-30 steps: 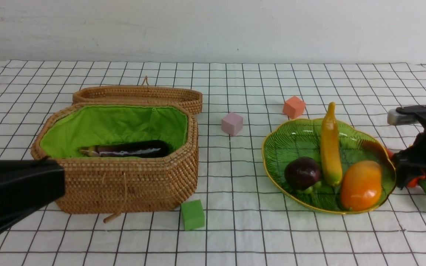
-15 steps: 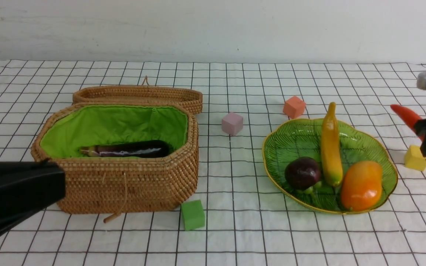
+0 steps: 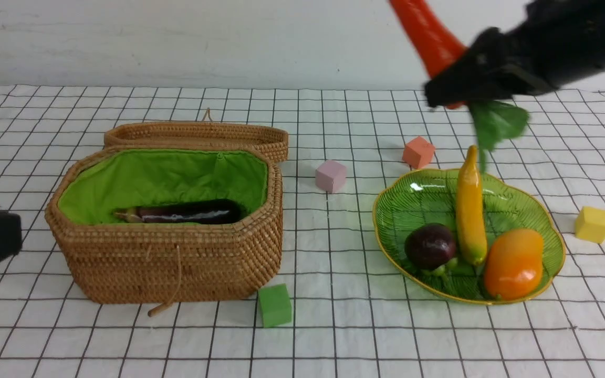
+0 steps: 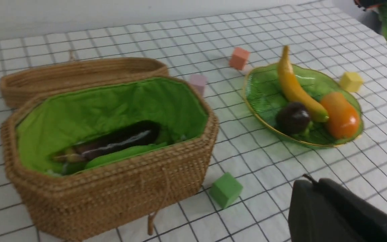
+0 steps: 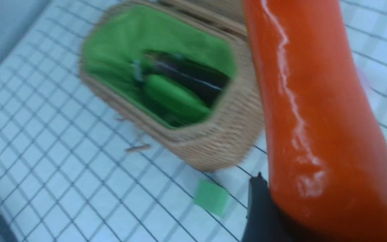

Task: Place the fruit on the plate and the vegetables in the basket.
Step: Use the right arm to grab a carrot and put it into the left basket

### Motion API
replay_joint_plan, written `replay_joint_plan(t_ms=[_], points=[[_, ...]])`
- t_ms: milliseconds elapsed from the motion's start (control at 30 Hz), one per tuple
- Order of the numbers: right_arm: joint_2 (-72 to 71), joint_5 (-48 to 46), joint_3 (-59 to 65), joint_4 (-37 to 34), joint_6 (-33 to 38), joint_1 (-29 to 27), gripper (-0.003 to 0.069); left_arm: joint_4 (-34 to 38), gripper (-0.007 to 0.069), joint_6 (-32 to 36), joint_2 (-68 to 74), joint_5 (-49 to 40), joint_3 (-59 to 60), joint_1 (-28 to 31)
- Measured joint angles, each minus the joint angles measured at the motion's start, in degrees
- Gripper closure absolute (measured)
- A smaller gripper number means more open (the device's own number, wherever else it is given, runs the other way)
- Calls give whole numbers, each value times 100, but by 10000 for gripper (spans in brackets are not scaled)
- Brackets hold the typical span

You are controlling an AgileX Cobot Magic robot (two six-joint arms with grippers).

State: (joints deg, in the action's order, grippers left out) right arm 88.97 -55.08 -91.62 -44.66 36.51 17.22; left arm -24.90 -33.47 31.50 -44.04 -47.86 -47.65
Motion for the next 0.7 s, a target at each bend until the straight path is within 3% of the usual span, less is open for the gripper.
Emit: replay_joint_plan(t_ms=[133, 267, 500, 633, 700], points=[[423, 910, -376, -165, 572, 1232, 256, -394, 621, -356, 0, -286, 0, 0], [1147, 1762, -718, -216, 1003, 2020, 256, -485, 619, -400, 0, -487, 0, 0], [2344, 3171, -892, -251, 1854, 2552, 256, -496, 617, -412, 0, -569, 0, 0], [2655, 3506, -892, -251, 2065, 2578, 251, -496, 617, -412, 0, -614, 0, 0], [2707, 3548, -892, -257, 2095, 2578, 216, -496, 617, -412, 0, -626, 0, 0]])
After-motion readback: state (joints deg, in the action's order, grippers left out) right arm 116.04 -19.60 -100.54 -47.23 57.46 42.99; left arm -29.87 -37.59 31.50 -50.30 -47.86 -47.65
